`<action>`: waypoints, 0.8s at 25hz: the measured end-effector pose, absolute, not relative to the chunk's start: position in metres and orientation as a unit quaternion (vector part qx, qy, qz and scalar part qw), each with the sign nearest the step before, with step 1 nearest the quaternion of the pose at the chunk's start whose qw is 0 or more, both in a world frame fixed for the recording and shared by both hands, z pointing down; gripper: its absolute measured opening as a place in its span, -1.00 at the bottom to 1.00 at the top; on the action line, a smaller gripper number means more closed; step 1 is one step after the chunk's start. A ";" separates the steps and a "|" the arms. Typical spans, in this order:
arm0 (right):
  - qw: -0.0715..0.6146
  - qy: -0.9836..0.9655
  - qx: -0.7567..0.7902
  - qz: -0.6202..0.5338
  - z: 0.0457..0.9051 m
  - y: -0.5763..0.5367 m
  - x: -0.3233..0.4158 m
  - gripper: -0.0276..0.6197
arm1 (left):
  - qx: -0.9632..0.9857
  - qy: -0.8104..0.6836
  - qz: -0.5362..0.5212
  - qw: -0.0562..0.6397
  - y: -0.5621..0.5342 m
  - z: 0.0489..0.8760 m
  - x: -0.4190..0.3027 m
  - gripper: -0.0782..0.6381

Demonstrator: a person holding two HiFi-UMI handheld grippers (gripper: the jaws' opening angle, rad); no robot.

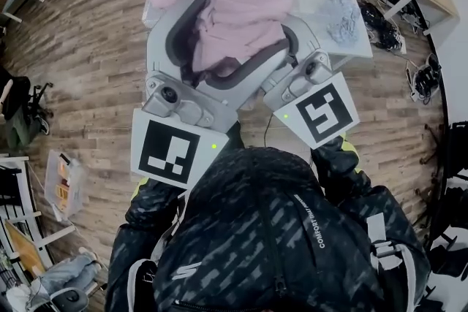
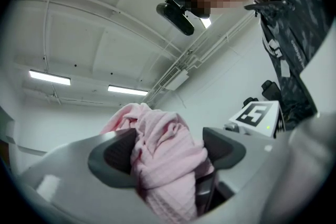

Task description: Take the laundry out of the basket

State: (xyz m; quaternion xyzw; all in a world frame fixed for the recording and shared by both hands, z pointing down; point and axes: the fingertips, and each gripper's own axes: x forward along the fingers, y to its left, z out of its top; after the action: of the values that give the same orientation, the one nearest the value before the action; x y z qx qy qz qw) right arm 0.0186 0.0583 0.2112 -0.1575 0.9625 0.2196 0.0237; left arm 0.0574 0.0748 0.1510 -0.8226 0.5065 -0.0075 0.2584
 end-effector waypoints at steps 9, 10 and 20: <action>0.013 0.977 -0.129 0.171 0.231 0.125 0.037 -0.46 | -0.821 0.527 -0.023 0.216 0.132 0.169 0.076 0.29; 0.011 0.978 -0.126 0.167 0.233 0.129 0.039 -0.46 | -0.821 0.531 -0.022 0.210 0.136 0.171 0.078 0.29; -0.025 0.984 -0.117 0.131 0.265 0.161 0.024 -0.46 | -0.826 0.538 -0.026 0.165 0.161 0.199 0.060 0.30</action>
State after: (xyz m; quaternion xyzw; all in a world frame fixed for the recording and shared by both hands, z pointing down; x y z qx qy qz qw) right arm 0.0239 0.1608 0.2651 -0.1168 0.9842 0.1308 -0.0250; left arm 0.0597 0.1607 0.1992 -0.8262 0.5381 -0.0264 0.1650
